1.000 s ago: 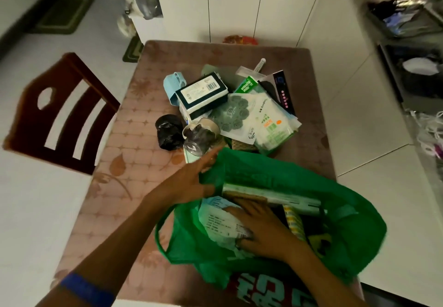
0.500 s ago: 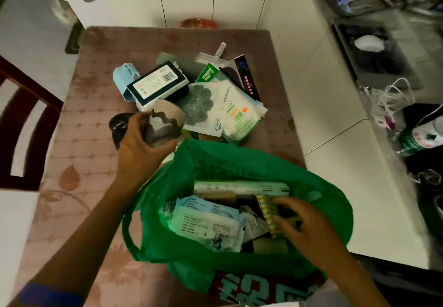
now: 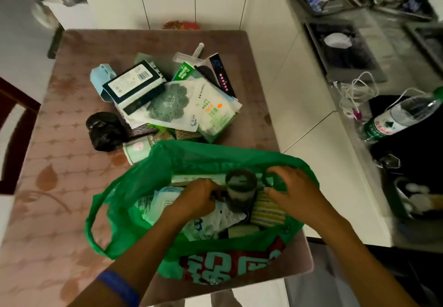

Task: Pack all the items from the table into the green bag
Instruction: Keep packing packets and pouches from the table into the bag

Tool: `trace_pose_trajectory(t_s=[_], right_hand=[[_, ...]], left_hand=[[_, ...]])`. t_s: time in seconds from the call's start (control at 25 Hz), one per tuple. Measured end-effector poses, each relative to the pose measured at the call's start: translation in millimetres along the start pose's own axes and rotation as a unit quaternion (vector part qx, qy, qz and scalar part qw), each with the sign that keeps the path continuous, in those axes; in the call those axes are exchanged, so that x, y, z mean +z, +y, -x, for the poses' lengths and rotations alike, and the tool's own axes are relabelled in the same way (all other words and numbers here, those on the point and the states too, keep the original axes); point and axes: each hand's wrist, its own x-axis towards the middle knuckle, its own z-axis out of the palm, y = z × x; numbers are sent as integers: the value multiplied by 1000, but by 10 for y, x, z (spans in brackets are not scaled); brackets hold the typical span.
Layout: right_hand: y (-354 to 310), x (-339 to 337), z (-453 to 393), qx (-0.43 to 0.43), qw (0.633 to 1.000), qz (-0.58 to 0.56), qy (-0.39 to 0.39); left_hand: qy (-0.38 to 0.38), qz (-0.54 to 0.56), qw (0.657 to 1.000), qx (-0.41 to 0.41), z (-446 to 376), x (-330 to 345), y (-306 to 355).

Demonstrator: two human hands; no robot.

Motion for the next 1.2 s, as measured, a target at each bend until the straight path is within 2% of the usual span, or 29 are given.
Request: trace_pose_trajectory(t_s=[0.08,0.2,0.36,0.4,0.48,0.56,0.6,0.64,0.68,0.76,0.8,0.84,0.96,1.08,1.16,1.2], right_hand=[[-9,92,34,-15,999,-26,-31],[-59,311,-25,-47,998,-28,-42],[-177,721,-306,-75,989,106,-68],[-209,786,-349,-82,984,135,-84],[-239,826,-395,-95,971,188,-116],[-242,756,-427,-100,954,245,-139],[-234,712,-431,-99,946,272,-147],[-246,687,-428,-90,942,285,-152],[-269,681,-413,-78,947,274,-145],[-343,702,-342,-68,968,226,-89],[-389,712,-287,-74,976,202,-47],[-418,719,-232,-81,980,180,-18],[-409,752,-102,-92,990,104,13],[-335,676,-56,-80,996,25,15],[-284,551,-17,-69,997,-27,33],[-271,489,4,-68,996,-47,40]], left_hand=[[37,-38,999,-8,-32,84,-51],[66,-1,998,7,101,98,-5],[128,28,991,37,356,-85,-33],[163,46,985,43,425,-184,-43],[281,72,956,43,531,-460,-90],[417,85,905,1,521,-780,-292],[462,86,882,-35,453,-927,-472],[472,73,874,-84,349,-1066,-694],[440,40,885,-143,221,-1175,-941],[249,-68,936,-239,-28,-1230,-1357],[165,-123,945,-253,-125,-1197,-1479],[129,-154,947,-251,-200,-1151,-1548],[172,-134,948,-232,-315,-1040,-1645],[213,5,944,-251,-164,-1070,-1613],[298,84,922,-233,157,-1166,-1396],[344,113,911,-198,351,-1200,-1231]])
